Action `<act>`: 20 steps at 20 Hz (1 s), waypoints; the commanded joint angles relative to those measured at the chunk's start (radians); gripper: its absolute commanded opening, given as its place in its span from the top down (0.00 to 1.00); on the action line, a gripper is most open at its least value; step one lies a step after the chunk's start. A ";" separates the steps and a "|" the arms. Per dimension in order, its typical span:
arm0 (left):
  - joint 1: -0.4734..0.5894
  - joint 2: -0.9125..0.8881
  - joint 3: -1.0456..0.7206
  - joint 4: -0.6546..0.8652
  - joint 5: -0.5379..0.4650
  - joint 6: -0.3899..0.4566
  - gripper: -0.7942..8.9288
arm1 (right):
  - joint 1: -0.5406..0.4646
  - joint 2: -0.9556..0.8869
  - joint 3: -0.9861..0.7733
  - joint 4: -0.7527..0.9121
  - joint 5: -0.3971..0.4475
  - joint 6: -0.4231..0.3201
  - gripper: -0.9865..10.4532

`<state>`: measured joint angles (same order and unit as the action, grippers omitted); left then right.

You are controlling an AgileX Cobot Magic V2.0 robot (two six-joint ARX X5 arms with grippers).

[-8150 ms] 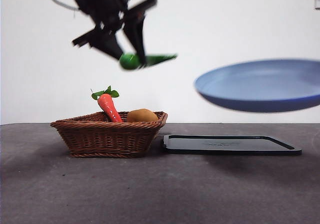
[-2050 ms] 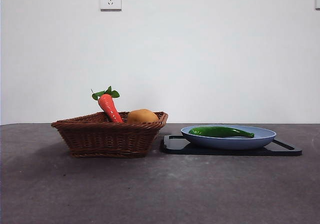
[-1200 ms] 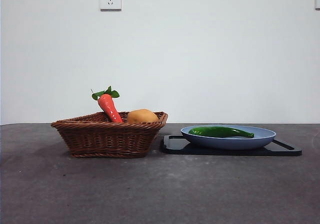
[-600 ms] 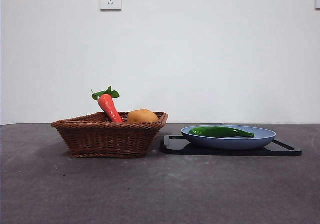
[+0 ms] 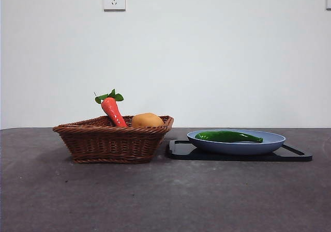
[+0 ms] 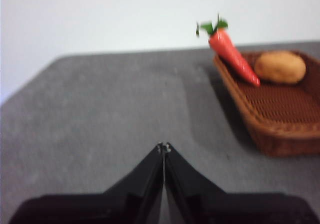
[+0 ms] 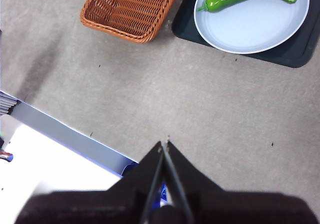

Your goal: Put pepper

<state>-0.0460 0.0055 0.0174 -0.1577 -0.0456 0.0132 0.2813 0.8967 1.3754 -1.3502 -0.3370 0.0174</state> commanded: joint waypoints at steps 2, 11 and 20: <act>0.002 -0.004 -0.010 0.006 0.000 -0.021 0.91 | 0.002 0.006 0.020 0.002 0.003 -0.008 0.90; 0.002 -0.003 -0.010 0.011 -0.002 -0.021 0.91 | 0.002 0.006 0.020 0.002 0.003 -0.008 0.90; 0.002 -0.003 -0.010 0.011 -0.002 -0.021 0.91 | -0.022 -0.026 0.007 0.146 0.034 -0.056 0.90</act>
<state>-0.0460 0.0059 0.0174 -0.1558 -0.0460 -0.0010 0.2565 0.8738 1.3663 -1.2205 -0.3080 -0.0227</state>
